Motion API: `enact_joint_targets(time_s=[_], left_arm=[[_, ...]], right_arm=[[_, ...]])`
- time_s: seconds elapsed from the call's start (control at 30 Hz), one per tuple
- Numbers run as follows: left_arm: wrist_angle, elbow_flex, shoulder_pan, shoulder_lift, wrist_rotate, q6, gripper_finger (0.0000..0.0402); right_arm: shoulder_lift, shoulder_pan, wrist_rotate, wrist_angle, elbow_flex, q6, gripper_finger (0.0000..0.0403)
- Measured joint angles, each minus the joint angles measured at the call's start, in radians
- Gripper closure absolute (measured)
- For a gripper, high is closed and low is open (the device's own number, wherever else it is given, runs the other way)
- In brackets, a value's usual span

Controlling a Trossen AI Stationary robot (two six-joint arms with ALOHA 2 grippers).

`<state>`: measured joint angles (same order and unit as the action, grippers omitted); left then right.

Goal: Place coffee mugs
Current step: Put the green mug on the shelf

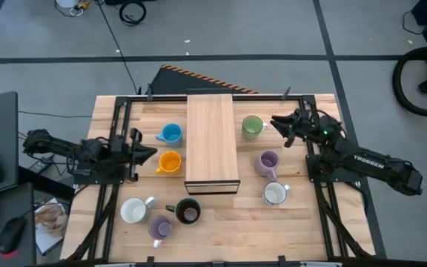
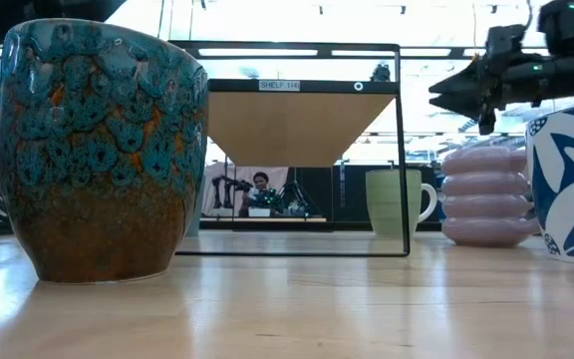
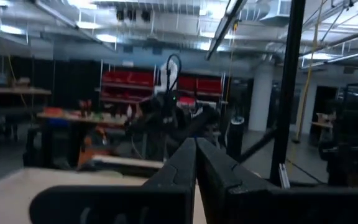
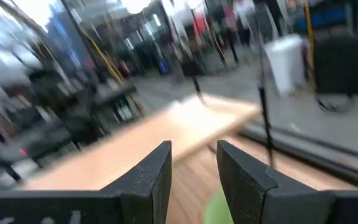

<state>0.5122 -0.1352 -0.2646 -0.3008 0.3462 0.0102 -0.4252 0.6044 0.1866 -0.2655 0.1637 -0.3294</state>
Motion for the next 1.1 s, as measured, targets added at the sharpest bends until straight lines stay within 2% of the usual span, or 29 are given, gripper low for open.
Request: enact_joint_targets(time_s=[0.1, 0.3, 0.5, 0.63, 0.87, 1.1], left_arm=[[0.012, 0.000, 0.000, 0.000, -0.001, 0.033, 0.0383], [0.009, 0.000, 0.000, 0.000, 0.000, 0.005, 0.0383], [0.006, 0.000, 0.000, -0.016, 0.001, 0.013, 0.0383], [0.021, 0.000, 0.000, -0.020, 0.021, 0.086, 0.0383], [0.044, 0.000, 0.000, -0.021, 0.203, 0.133, 0.0383], [0.060, 0.000, 0.000, -0.021, 0.160, 0.109, 0.0383]], right_arm=[[-0.080, 0.000, -0.009, 0.126, 0.085, 0.075, 0.0269], [-0.242, -0.008, 0.047, 0.292, 0.224, 0.172, 0.0269], [-0.382, -0.066, 0.001, 0.447, 0.330, 0.310, 0.0269], [-0.455, -0.136, -0.110, 0.549, 0.417, 0.399, 0.0269], [-0.600, -0.270, -0.238, 0.698, 0.554, 0.540, 0.0269], [-0.745, -0.345, -0.391, 0.781, 0.660, 0.594, 0.0255]])
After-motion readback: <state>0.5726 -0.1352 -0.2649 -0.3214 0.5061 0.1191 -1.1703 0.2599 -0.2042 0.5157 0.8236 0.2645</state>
